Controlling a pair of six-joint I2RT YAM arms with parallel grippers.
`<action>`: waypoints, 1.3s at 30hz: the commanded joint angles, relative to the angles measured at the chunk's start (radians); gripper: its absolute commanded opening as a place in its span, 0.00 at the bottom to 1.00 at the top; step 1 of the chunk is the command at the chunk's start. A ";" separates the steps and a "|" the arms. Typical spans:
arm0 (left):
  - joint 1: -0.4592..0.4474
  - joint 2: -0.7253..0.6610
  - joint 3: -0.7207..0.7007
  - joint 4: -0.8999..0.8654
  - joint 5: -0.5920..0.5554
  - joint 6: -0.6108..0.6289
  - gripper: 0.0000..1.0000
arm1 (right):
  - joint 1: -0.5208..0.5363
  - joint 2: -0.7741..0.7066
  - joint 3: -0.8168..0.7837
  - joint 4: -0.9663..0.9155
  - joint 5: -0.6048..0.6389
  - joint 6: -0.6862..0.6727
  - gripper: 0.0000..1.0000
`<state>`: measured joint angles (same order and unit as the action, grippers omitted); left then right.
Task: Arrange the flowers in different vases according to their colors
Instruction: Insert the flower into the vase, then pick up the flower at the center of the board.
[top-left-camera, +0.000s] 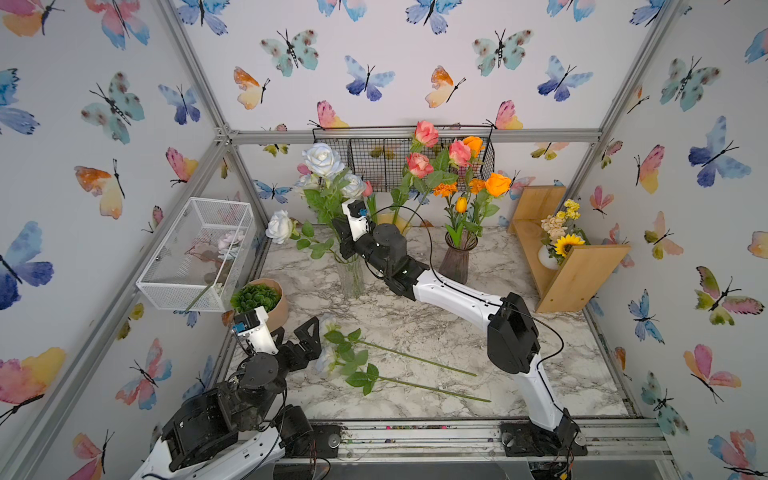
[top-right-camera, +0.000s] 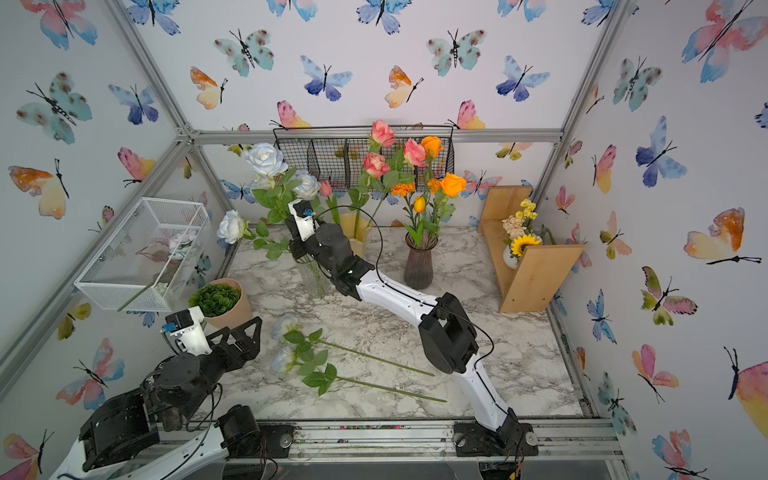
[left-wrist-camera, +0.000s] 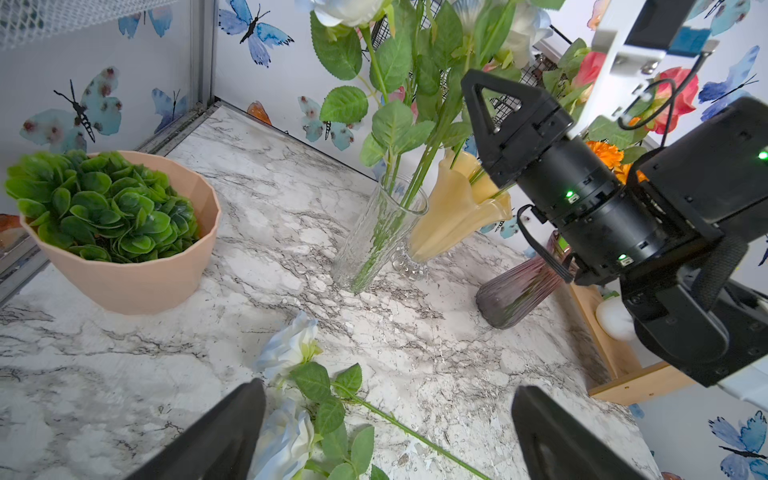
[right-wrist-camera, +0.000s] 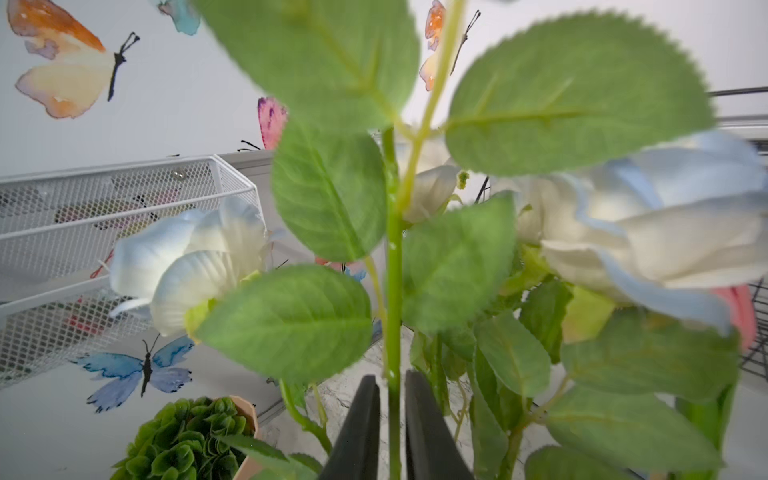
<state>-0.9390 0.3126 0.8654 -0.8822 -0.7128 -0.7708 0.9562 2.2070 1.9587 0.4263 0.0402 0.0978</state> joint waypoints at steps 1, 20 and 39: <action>0.013 0.014 0.000 0.007 -0.010 0.013 0.99 | -0.004 -0.020 -0.046 -0.017 -0.017 0.022 0.29; 0.020 0.078 0.014 -0.017 -0.014 -0.014 0.99 | 0.032 -0.401 -0.265 -0.302 -0.005 0.128 0.45; 0.020 0.394 -0.086 -0.046 0.228 -0.610 0.80 | 0.032 -0.918 -0.898 -0.789 -0.056 0.319 0.45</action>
<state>-0.9237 0.6735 0.7952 -0.9249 -0.5850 -1.1622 0.9882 1.3857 1.1164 -0.4114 -0.0647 0.3508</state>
